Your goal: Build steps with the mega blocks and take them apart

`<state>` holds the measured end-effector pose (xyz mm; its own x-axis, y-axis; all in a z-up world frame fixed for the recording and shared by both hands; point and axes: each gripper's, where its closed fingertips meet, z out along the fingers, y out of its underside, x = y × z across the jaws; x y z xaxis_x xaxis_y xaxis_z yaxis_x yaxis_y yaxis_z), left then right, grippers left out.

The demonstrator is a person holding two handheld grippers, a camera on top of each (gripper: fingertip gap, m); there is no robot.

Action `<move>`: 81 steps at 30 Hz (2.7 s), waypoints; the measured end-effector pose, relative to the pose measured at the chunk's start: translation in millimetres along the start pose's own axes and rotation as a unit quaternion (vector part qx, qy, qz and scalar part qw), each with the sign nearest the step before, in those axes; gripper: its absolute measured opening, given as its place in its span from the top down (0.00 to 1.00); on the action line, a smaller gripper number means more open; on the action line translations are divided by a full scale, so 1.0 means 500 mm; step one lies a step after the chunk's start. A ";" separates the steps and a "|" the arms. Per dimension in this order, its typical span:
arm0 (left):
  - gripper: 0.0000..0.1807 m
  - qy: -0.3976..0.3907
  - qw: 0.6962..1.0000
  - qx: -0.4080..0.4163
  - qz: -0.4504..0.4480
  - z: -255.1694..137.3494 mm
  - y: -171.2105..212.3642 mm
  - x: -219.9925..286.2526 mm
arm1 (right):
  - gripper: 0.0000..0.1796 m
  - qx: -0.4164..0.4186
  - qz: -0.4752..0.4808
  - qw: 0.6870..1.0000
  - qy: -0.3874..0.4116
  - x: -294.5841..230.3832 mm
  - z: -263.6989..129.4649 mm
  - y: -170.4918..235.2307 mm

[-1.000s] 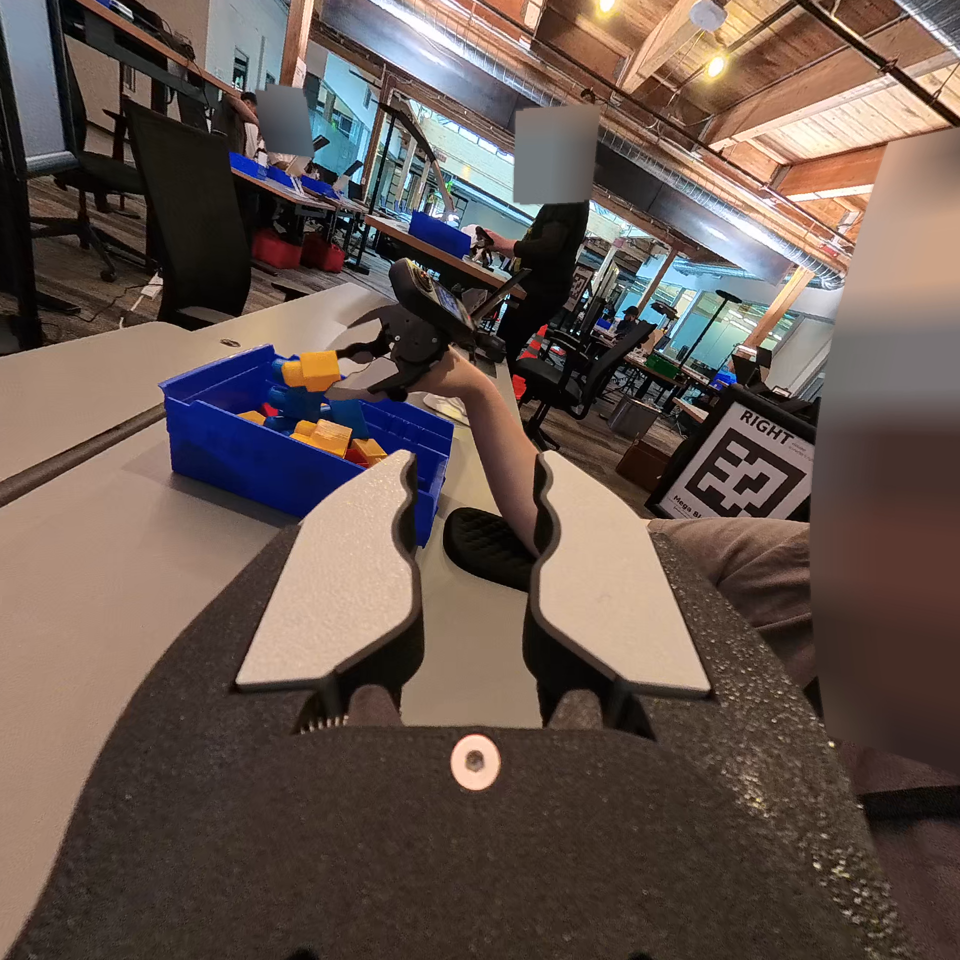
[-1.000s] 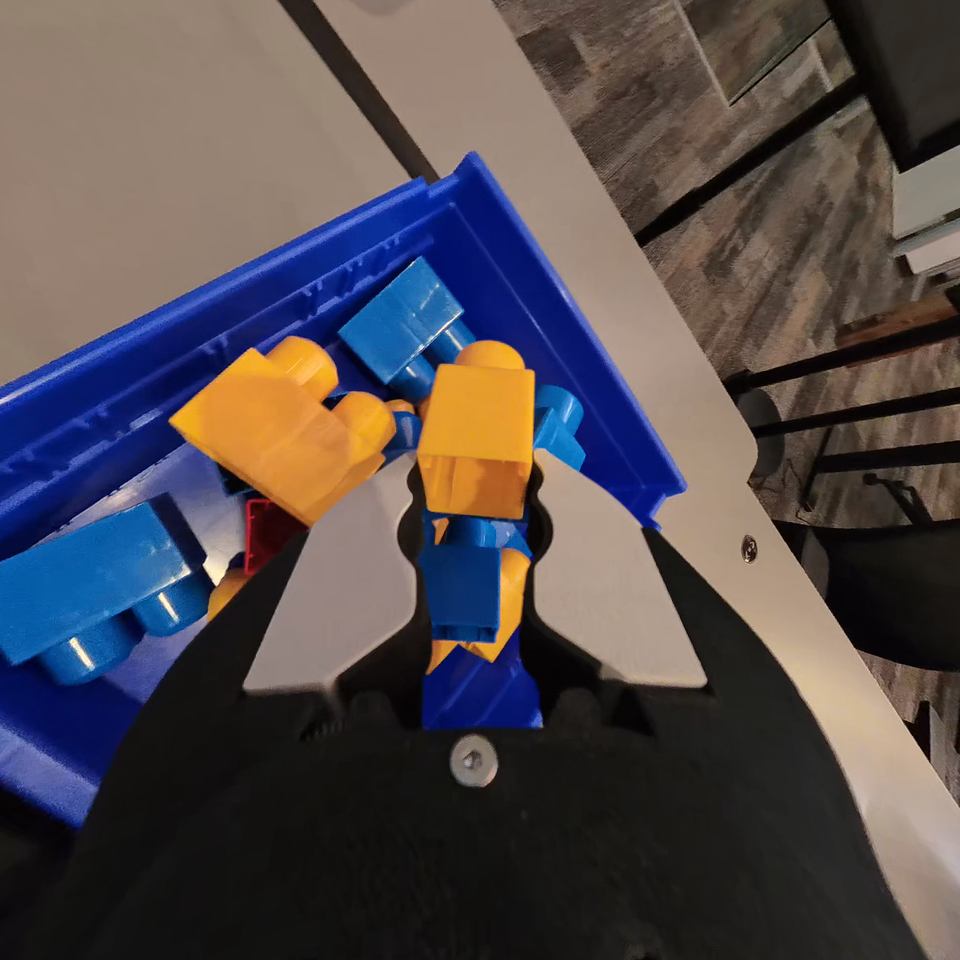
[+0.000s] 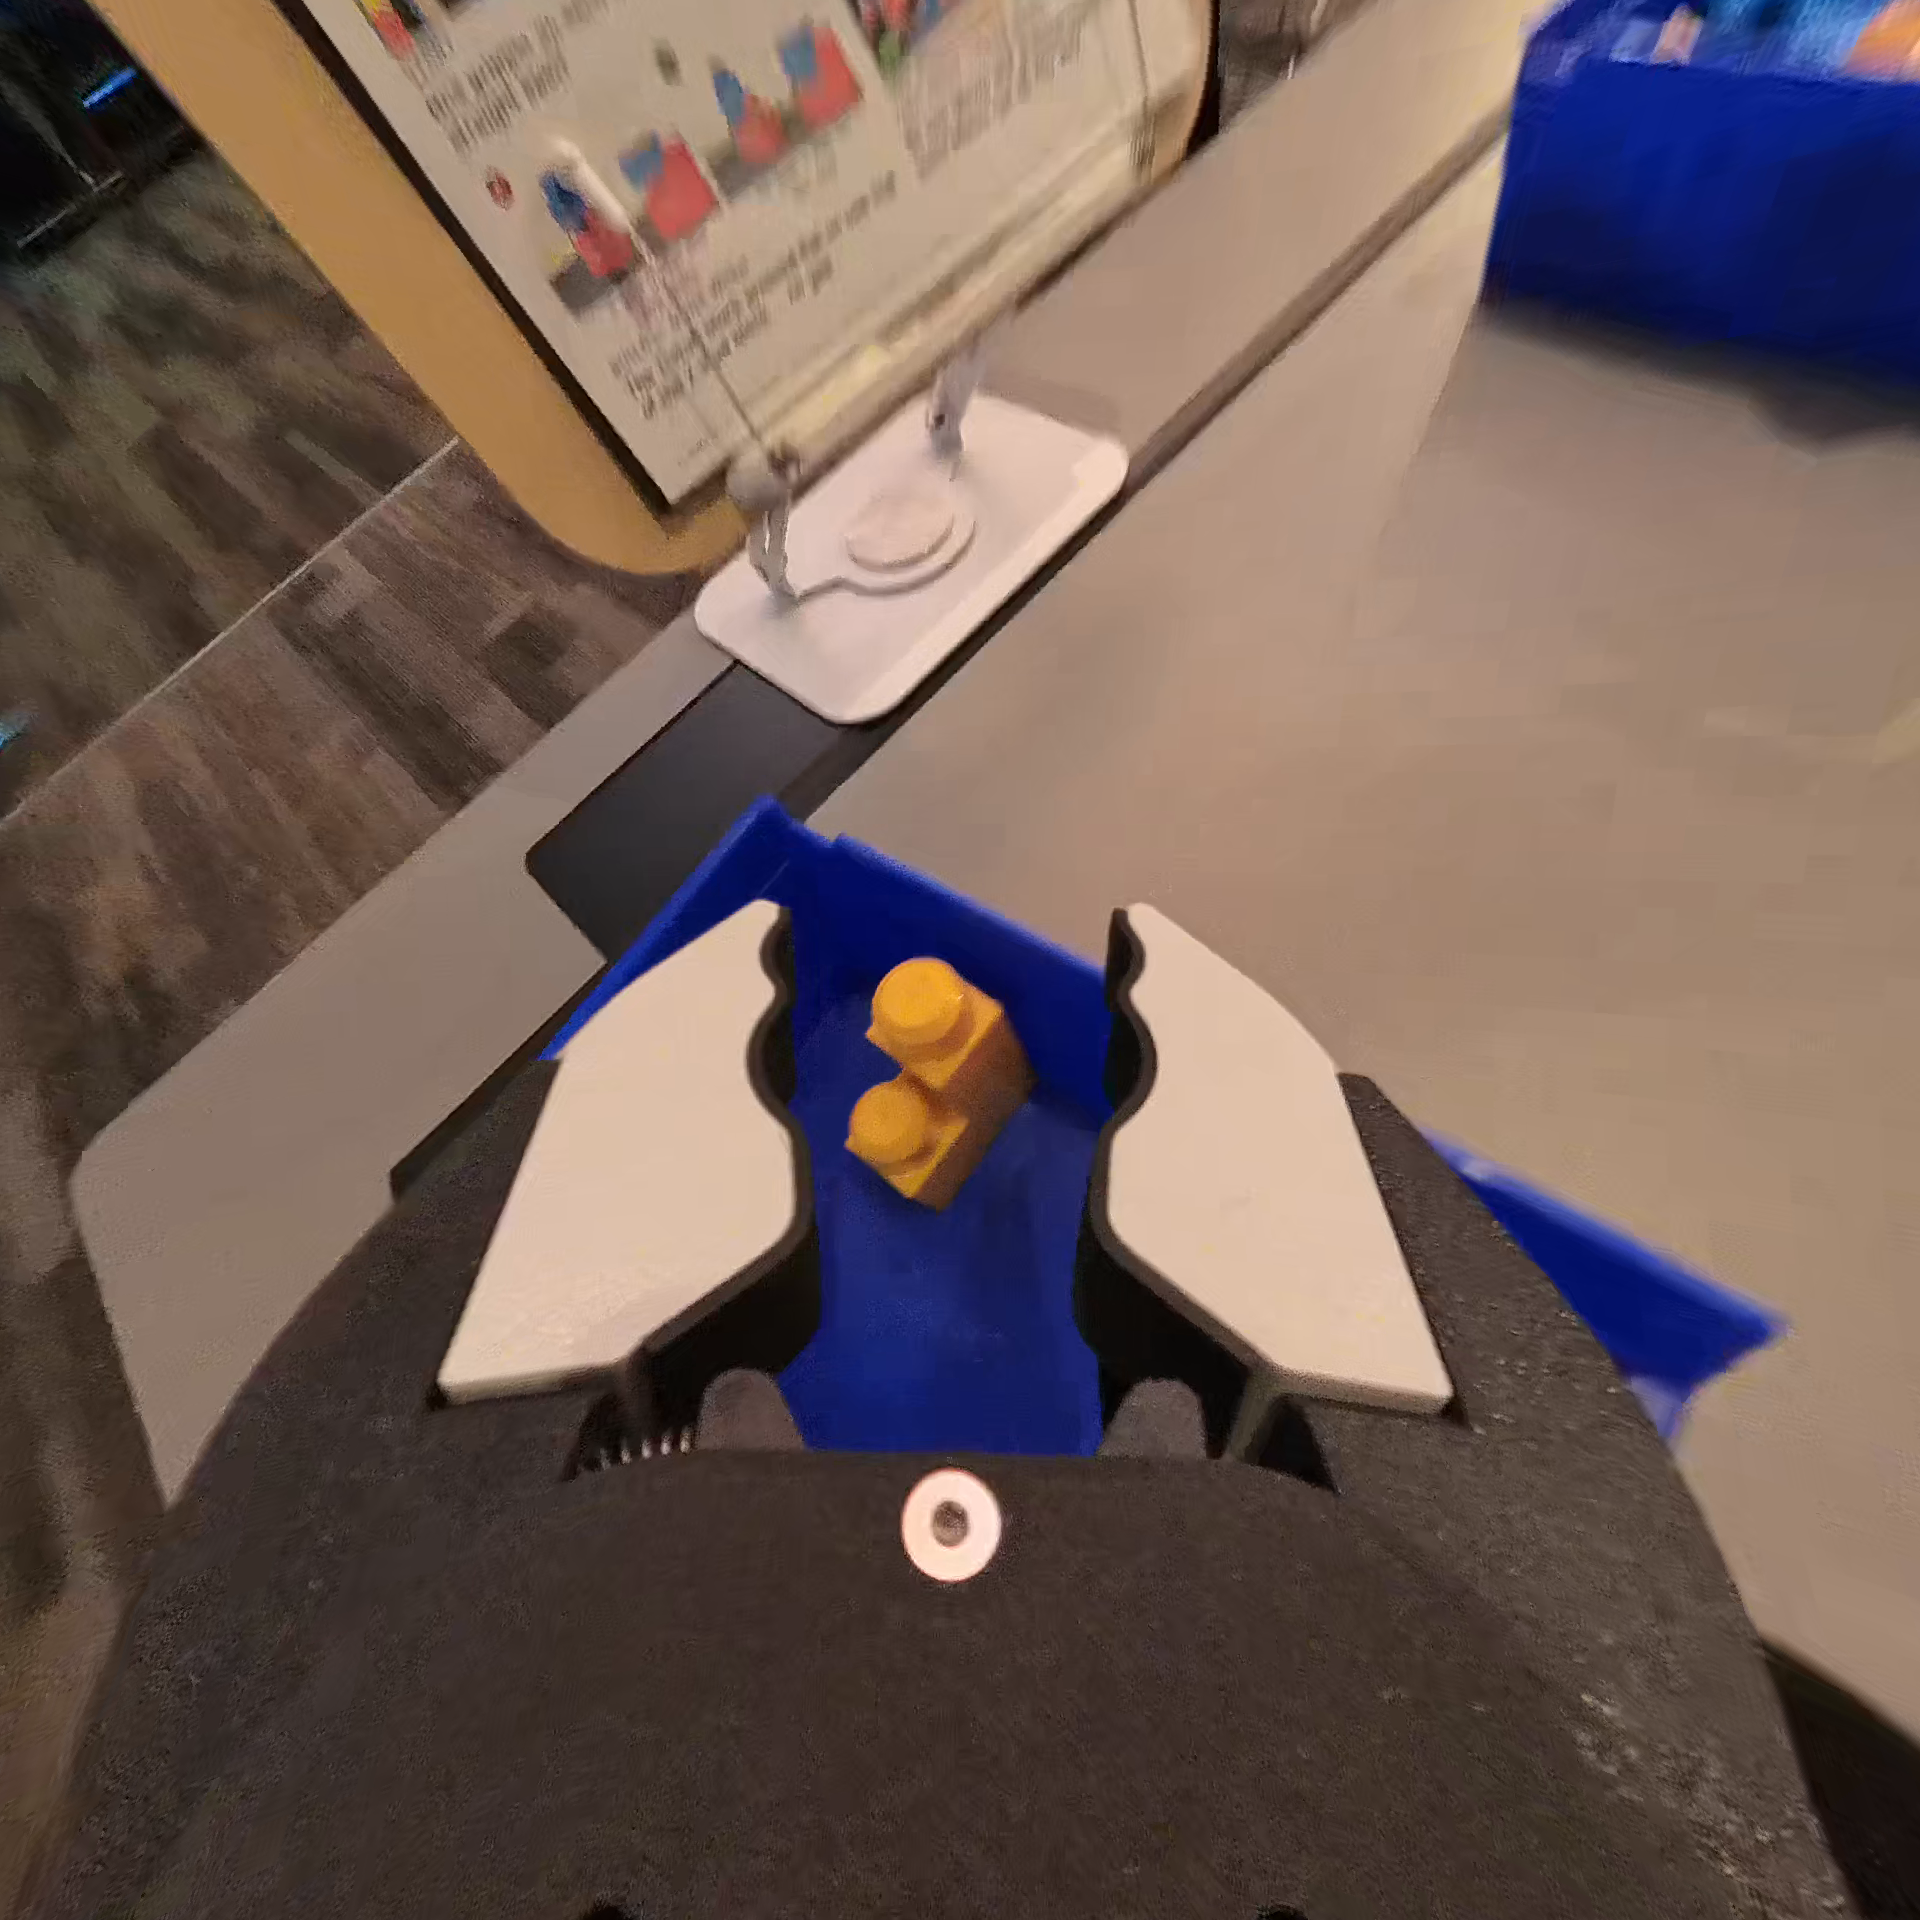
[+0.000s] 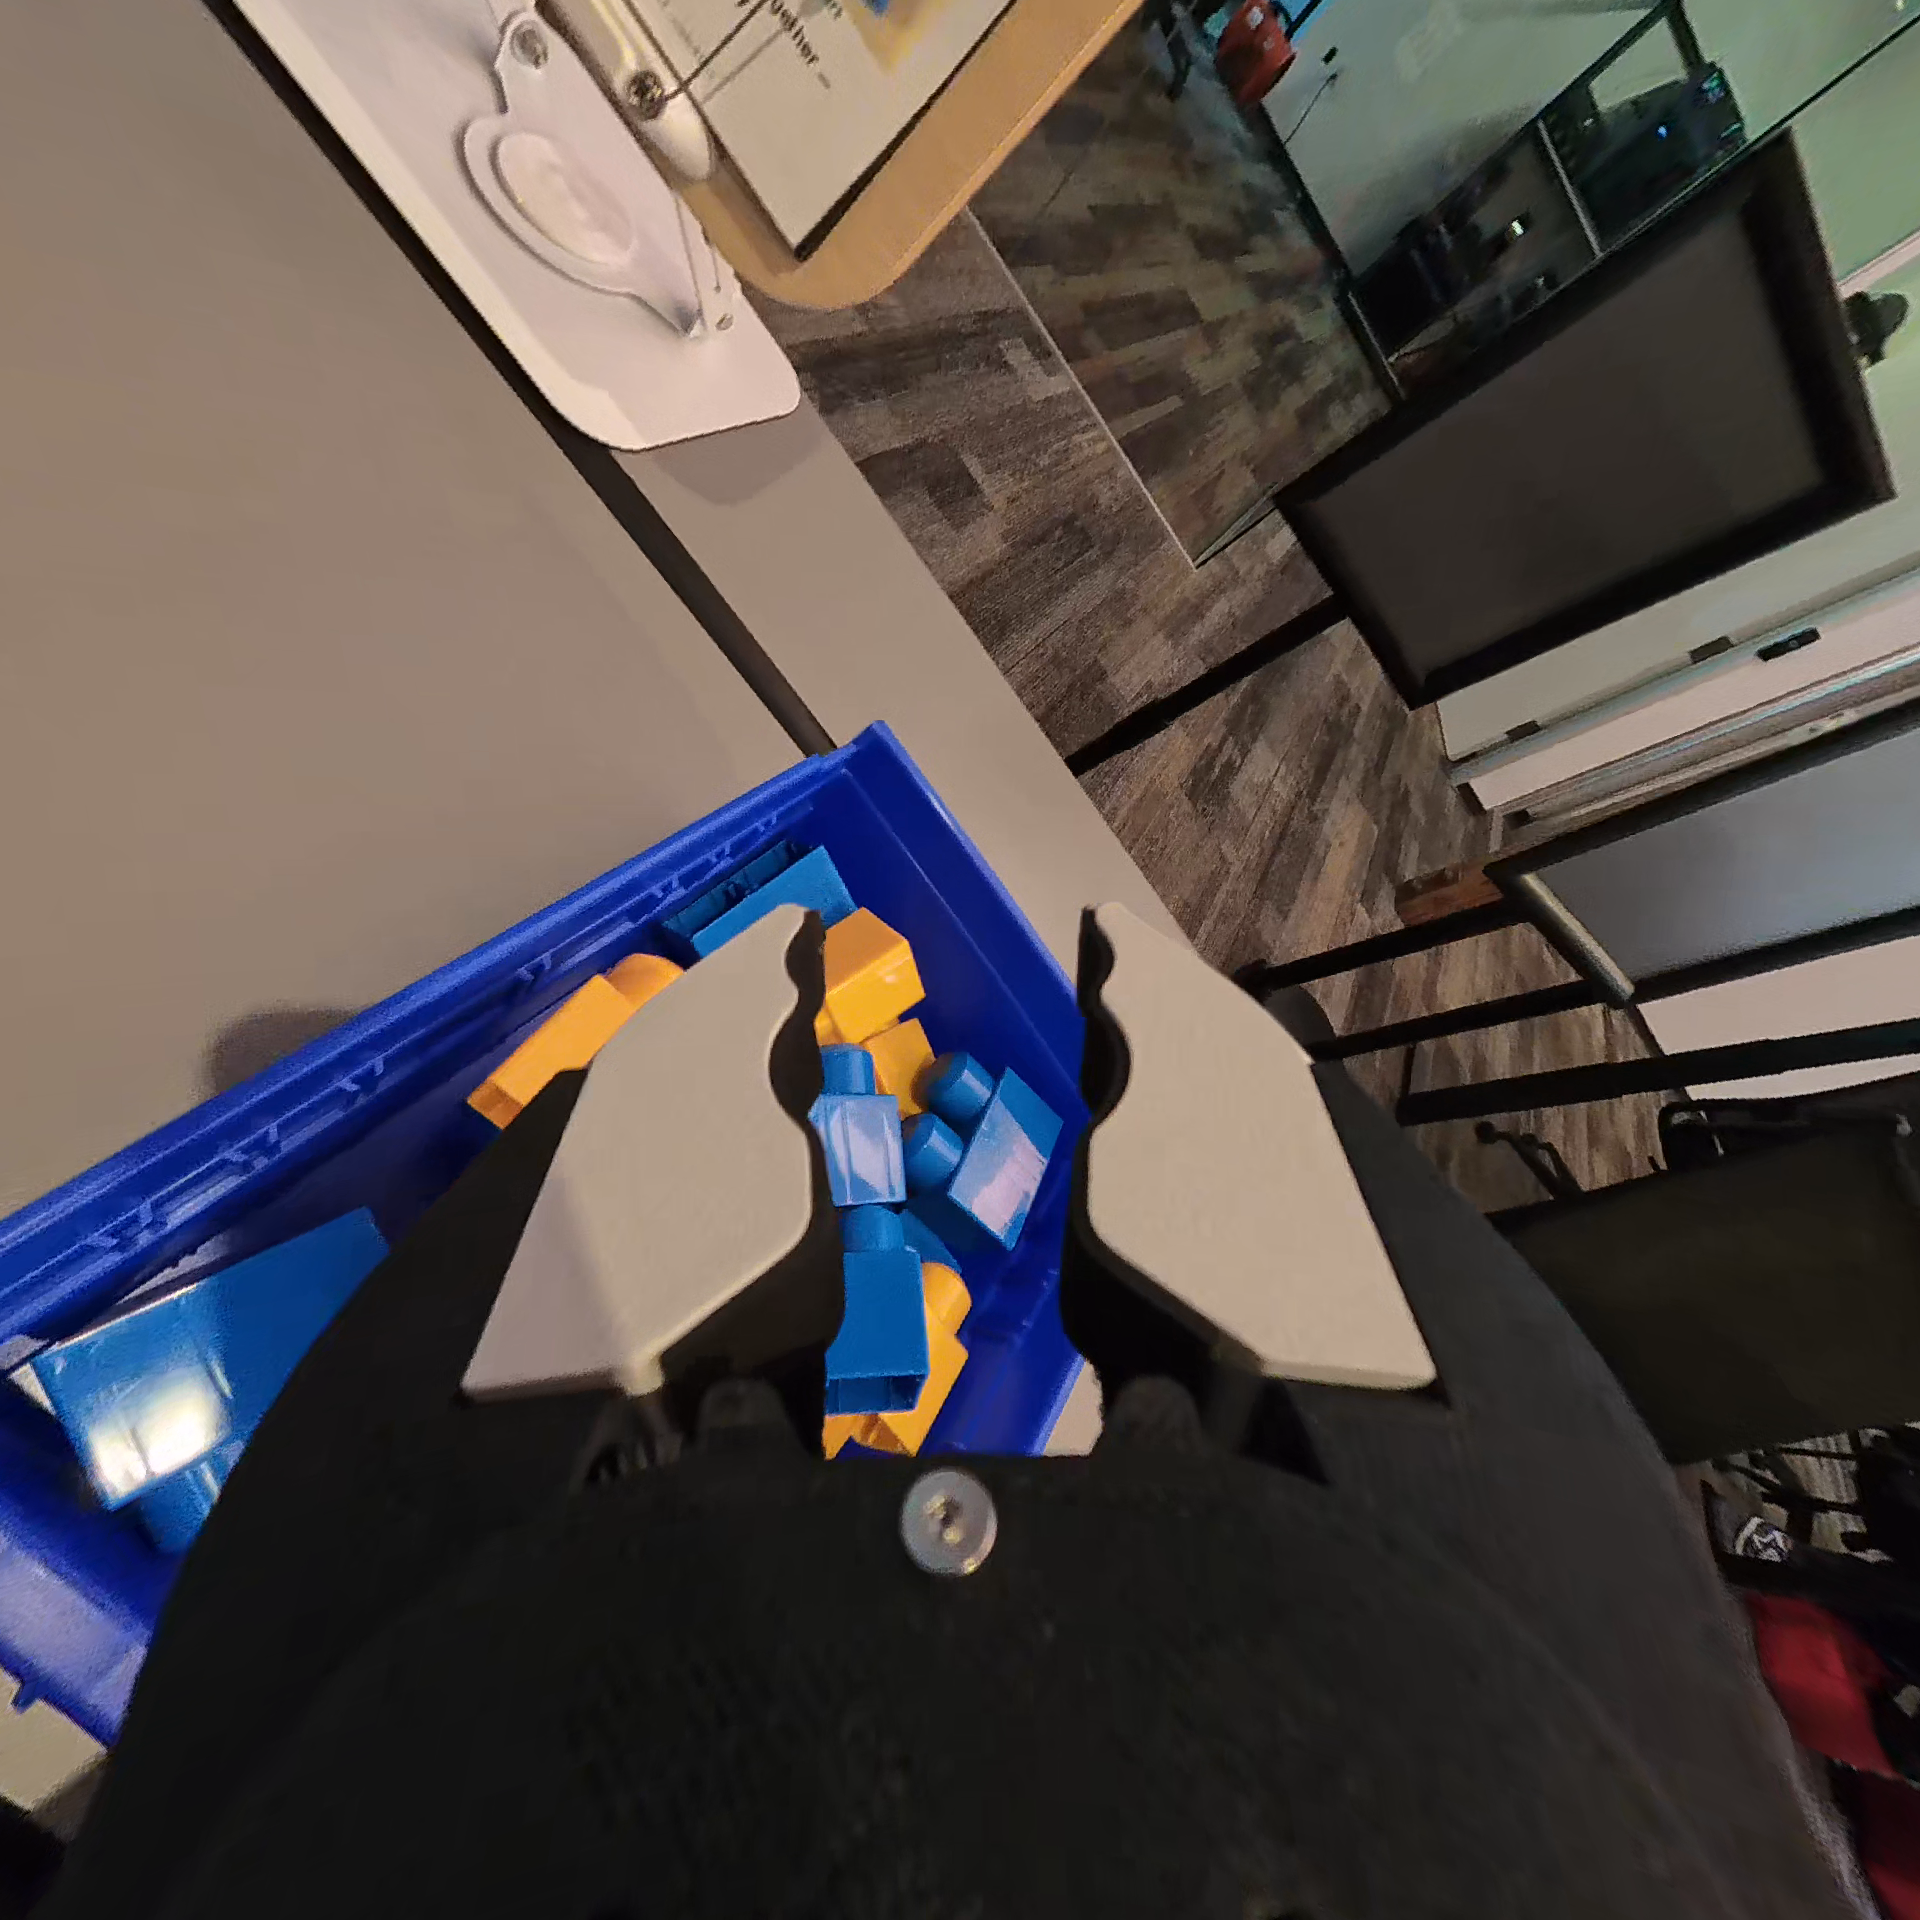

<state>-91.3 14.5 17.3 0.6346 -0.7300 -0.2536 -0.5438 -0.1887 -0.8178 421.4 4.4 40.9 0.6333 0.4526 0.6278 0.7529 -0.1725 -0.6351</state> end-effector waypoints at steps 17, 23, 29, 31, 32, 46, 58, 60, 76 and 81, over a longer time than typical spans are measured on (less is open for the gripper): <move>0.71 0.059 0.986 -0.146 0.055 0.184 0.193 -0.003 | 0.73 -0.046 -0.032 0.997 -0.052 -0.062 0.047 0.020; 0.72 0.014 0.986 -0.159 0.042 0.144 0.175 -0.039 | 0.73 -0.056 -0.051 0.995 -0.066 -0.086 0.063 0.018; 0.73 -0.094 0.994 -0.046 0.033 0.036 0.040 -0.092 | 0.74 -0.034 -0.068 0.995 -0.063 -0.108 0.069 -0.020; 0.73 -0.091 0.996 0.006 0.022 -0.001 -0.021 -0.074 | 0.73 -0.013 -0.075 0.995 -0.061 -0.122 0.067 -0.051; 0.73 -0.077 0.996 0.037 0.017 -0.017 -0.057 -0.054 | 0.73 0.004 -0.079 0.995 -0.062 -0.133 0.065 -0.073; 0.73 0.362 0.900 0.226 -0.090 -0.019 -0.343 0.412 | 0.61 0.393 0.138 0.859 -0.297 -0.414 -0.113 -0.444; 0.80 0.389 0.886 0.249 -0.042 -0.019 -0.340 0.453 | 0.80 0.371 0.221 0.721 -0.542 -0.446 -0.152 -0.429; 0.80 0.385 0.890 0.241 -0.035 -0.020 -0.340 0.452 | 0.79 0.367 0.221 0.722 -0.543 -0.446 -0.151 -0.428; 0.80 0.344 0.891 0.290 -0.054 -0.112 -0.358 0.366 | 0.79 -0.073 0.267 0.943 -0.185 -0.038 -0.047 0.109; 0.80 0.363 0.899 0.233 -0.079 -0.035 -0.339 0.403 | 0.79 -0.095 0.344 0.908 -0.220 -0.043 0.017 0.187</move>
<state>119.0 -112.2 113.7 0.0654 -0.9865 0.1500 -0.0811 -0.1551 -0.9846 476.5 -14.3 -35.7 0.8640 0.4786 -0.1564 0.2494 -0.6766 -0.6929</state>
